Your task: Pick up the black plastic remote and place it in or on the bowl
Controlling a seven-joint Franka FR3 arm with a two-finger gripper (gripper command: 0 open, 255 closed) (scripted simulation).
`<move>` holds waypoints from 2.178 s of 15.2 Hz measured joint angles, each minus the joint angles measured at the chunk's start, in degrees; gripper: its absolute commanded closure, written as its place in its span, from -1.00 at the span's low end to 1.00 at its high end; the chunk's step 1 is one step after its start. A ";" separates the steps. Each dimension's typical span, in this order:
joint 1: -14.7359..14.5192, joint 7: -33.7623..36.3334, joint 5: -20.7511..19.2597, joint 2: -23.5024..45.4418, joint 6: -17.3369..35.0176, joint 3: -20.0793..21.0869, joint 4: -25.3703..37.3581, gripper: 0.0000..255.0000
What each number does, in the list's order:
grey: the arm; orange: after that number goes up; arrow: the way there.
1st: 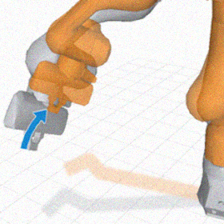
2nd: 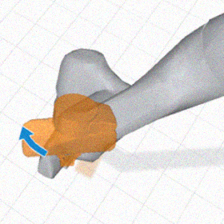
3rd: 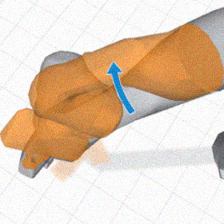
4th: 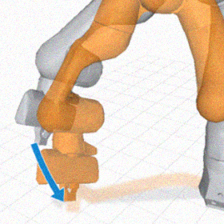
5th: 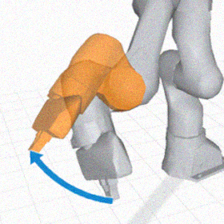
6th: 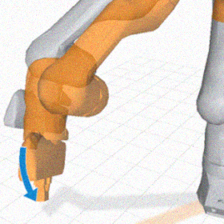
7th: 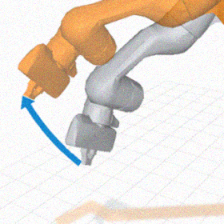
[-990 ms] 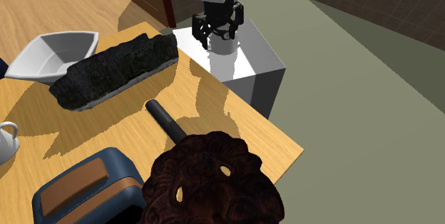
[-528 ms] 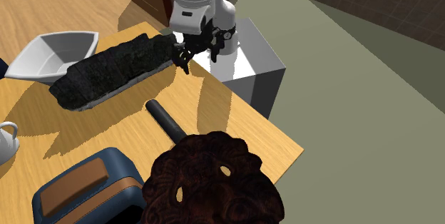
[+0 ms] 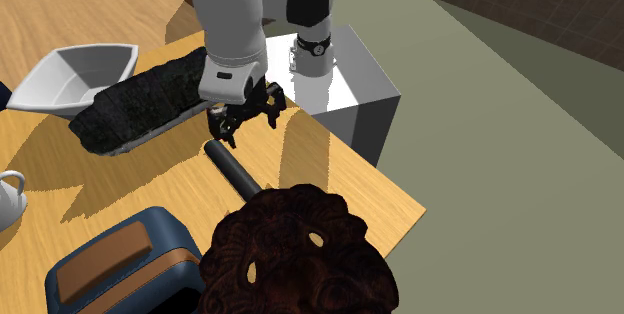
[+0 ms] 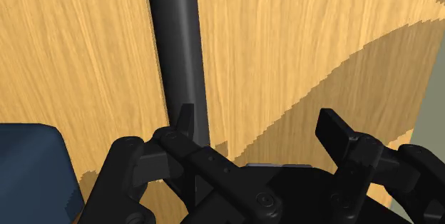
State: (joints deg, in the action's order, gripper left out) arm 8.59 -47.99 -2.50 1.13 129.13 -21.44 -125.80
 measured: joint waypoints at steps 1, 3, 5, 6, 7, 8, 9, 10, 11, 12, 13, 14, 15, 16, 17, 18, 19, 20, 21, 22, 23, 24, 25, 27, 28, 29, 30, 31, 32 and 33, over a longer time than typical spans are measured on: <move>0.34 -1.56 1.19 2.50 1.07 -0.24 1.65 -1.00; 1.28 -4.56 3.29 6.77 2.22 -0.53 5.14 -1.00; 2.14 -6.73 4.93 10.01 3.22 -0.49 7.67 -1.00; 2.37 -7.22 5.41 10.98 3.65 -0.41 8.23 -1.00; 2.52 -7.56 5.75 11.61 4.41 -0.34 8.09 -1.00; 2.71 -7.91 6.09 12.25 4.95 -0.28 8.17 -1.00; 2.83 -8.14 6.37 12.76 5.60 -0.20 8.01 -1.00; 3.04 -8.51 6.80 13.60 6.17 -0.09 8.23 -1.00; 3.18 -8.74 7.07 14.09 6.74 -0.02 8.12 -1.00; 3.21 -8.79 7.30 14.54 7.26 0.09 8.02 -1.00; 3.22 -8.83 7.40 14.75 7.55 0.15 7.92 -1.00; 3.24 -8.87 7.45 14.82 7.70 0.16 7.85 -1.00; 3.25 -8.88 7.47 14.85 7.79 0.17 7.80 -1.00; 3.26 -8.90 7.48 14.88 7.84 0.17 7.79 -1.00; 3.26 -8.91 7.49 14.89 7.86 0.17 7.77 -1.00; 3.27 -8.92 7.49 14.89 7.87 0.17 7.76 -1.00; 3.27 -8.92 7.49 14.89 7.87 0.17 7.76 -1.00; 3.27 -8.92 7.49 14.89 7.87 0.17 7.76 1.00; 3.27 -8.92 7.49 14.89 7.87 0.17 7.77 1.00; 3.18 -8.92 7.53 14.68 7.39 0.26 7.80 1.00; 3.20 -8.94 7.53 14.68 7.42 0.25 7.80 1.00; 3.21 -8.95 7.55 14.74 7.50 0.26 7.86 1.00; 3.21 -8.93 7.56 14.76 7.60 0.25 7.87 1.00; 3.23 -8.94 7.59 14.84 7.67 0.26 7.95 1.00; 3.24 -8.97 7.61 14.84 7.71 0.26 7.95 1.00; 3.25 -8.98 7.62 14.87 7.71 0.27 7.98 1.00; 3.22 -8.94 7.58 14.82 7.77 0.26 7.92 1.00; 3.21 -8.87 7.43 14.66 7.49 0.18 8.01 1.00; 3.17 -8.76 7.23 14.36 6.97 0.08 8.21 1.00; 3.08 -8.59 6.99 13.94 6.49 -0.01 8.28 1.00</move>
State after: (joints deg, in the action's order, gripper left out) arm 11.68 -56.57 4.49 15.07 135.62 -21.45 -117.52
